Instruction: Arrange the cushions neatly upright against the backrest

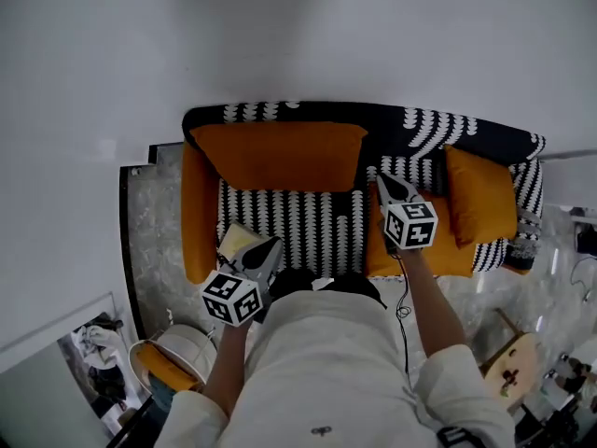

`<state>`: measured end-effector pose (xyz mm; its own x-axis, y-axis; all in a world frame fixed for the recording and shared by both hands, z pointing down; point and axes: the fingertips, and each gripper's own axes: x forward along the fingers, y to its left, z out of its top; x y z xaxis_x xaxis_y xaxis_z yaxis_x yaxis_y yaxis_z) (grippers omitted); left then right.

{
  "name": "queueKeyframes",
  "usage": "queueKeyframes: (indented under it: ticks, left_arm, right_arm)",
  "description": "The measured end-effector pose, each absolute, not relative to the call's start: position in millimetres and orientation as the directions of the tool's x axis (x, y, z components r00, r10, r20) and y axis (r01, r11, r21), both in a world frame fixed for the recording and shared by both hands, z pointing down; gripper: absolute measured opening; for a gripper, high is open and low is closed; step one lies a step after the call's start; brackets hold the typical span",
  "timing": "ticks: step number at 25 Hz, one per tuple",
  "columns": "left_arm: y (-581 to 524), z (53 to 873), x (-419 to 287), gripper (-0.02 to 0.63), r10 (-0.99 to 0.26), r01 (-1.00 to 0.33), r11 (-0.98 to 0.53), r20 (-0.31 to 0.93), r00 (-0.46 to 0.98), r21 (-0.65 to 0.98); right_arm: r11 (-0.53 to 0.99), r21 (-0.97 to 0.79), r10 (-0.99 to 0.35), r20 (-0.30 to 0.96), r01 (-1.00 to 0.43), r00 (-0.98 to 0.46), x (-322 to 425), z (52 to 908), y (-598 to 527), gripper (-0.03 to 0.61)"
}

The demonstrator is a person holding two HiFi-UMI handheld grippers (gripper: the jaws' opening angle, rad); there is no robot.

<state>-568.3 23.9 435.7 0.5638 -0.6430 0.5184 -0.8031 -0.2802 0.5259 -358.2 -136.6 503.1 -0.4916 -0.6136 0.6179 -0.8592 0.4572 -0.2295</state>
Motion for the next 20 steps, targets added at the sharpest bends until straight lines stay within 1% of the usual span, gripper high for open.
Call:
queueKeyframes:
  ticks: [5,11,15,20]
  left_arm:
    - [34,421,-511,0.012,-0.64,-0.803,-0.338,0.506,0.578,0.49]
    - [53,405,-435,0.012,-0.658,-0.811,-0.38,0.486,0.575,0.445]
    - [68,400,-387,0.012,-0.654,-0.784,-0.433,0.444,0.613,0.444]
    - [89,402,-338,0.012,-0.615,-0.743,-0.487,0.423,0.665,0.459]
  right_arm:
    - [0.479,-0.303,-0.596,0.577,-0.824,-0.558,-320,484,-72,0.008]
    - [0.56,-0.351,-0.551,0.52,-0.751,-0.653,-278,458,-3,0.009]
    - [0.591,-0.353,-0.524,0.515,-0.725,-0.678,-250,455,29,0.009]
    - [0.596,-0.359,-0.505,0.527,-0.718,-0.683,-216,458,68,0.008]
